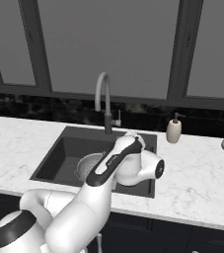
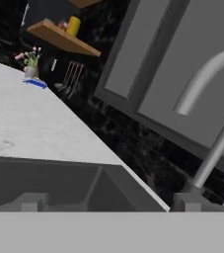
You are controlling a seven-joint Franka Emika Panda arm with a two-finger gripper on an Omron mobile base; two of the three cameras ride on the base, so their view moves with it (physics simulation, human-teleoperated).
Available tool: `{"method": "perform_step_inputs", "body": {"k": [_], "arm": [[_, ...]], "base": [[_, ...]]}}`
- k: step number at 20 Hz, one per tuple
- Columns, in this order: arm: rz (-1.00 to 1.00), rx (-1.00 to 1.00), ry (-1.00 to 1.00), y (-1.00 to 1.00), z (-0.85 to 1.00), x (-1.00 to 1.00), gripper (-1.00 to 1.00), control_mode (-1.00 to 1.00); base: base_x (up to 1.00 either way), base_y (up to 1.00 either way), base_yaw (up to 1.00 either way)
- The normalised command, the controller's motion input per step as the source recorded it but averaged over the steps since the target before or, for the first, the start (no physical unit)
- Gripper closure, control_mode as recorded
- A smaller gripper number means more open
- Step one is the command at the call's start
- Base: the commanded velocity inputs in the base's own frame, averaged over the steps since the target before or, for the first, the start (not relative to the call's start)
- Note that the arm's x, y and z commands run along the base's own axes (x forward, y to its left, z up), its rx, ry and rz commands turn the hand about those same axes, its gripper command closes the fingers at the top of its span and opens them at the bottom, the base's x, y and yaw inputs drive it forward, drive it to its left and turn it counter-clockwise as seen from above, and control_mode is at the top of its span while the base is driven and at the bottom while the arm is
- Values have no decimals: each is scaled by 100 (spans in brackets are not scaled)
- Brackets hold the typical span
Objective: Put the colander in the sink, put the apple in the colander, and turn on the sink faucet and pour water over the colander.
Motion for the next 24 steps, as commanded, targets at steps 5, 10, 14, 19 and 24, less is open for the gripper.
{"method": "perform_step_inputs", "body": {"k": [5,10,14,19,24], "arm": [[4,-5,-2,0,0,44,-100,-100],[0,3,0,0,0,55,-100,-100],[0,13,0,0,0,61,-100,-100],[0,23,0,-7,0,33,-100,-100],[0,20,2,3,0,53,-100,-100]], "base": [[0,0,0],[0,0,0],[0,0,0],[0,0,0],[0,0,0]]}}
